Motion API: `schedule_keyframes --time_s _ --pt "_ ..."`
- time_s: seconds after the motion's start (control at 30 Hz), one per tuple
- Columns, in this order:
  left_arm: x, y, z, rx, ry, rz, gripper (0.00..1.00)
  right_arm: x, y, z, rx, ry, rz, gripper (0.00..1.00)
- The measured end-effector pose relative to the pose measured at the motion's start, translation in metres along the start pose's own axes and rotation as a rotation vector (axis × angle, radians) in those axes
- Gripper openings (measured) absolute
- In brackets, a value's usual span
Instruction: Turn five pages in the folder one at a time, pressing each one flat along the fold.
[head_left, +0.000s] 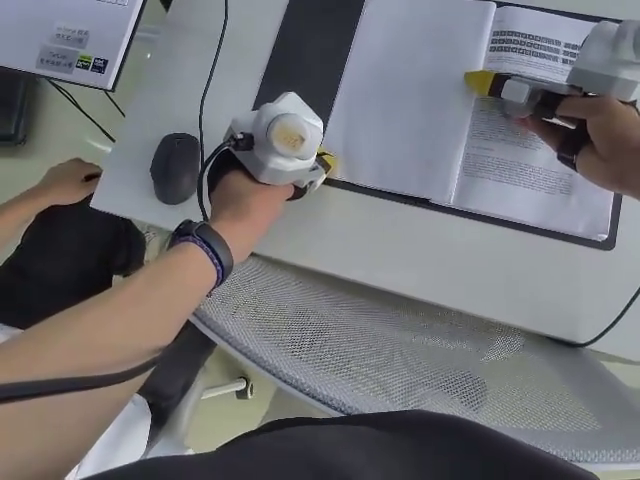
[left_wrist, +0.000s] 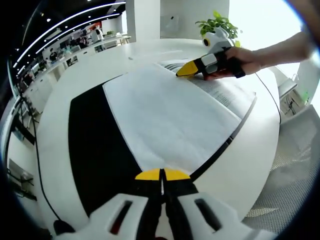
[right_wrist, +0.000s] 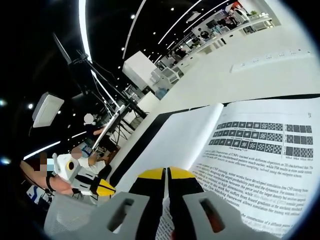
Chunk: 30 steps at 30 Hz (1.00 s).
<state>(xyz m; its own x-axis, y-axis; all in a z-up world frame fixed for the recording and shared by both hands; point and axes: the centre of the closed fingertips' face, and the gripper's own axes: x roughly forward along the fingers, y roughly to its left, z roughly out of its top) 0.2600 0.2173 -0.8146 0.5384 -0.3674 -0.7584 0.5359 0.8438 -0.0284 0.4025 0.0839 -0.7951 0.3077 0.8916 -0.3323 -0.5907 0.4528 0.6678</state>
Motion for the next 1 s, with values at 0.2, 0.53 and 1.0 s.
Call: schedule_keyframes --time_s 0.2,0.53,1.0 --pt "-0.002 -0.001 0.001 -0.001 -0.001 0.000 0.00 0.000 -0.002 0.001 0.013 -0.010 0.015 0.00" --pt "-0.006 -0.003 0.003 -0.008 -0.001 -0.001 0.00 0.012 -0.024 0.027 0.064 -0.097 -0.003 0.00" --pt "-0.009 -0.003 0.004 -0.038 -0.016 0.001 0.00 0.023 -0.052 0.075 0.246 -0.331 -0.112 0.00"
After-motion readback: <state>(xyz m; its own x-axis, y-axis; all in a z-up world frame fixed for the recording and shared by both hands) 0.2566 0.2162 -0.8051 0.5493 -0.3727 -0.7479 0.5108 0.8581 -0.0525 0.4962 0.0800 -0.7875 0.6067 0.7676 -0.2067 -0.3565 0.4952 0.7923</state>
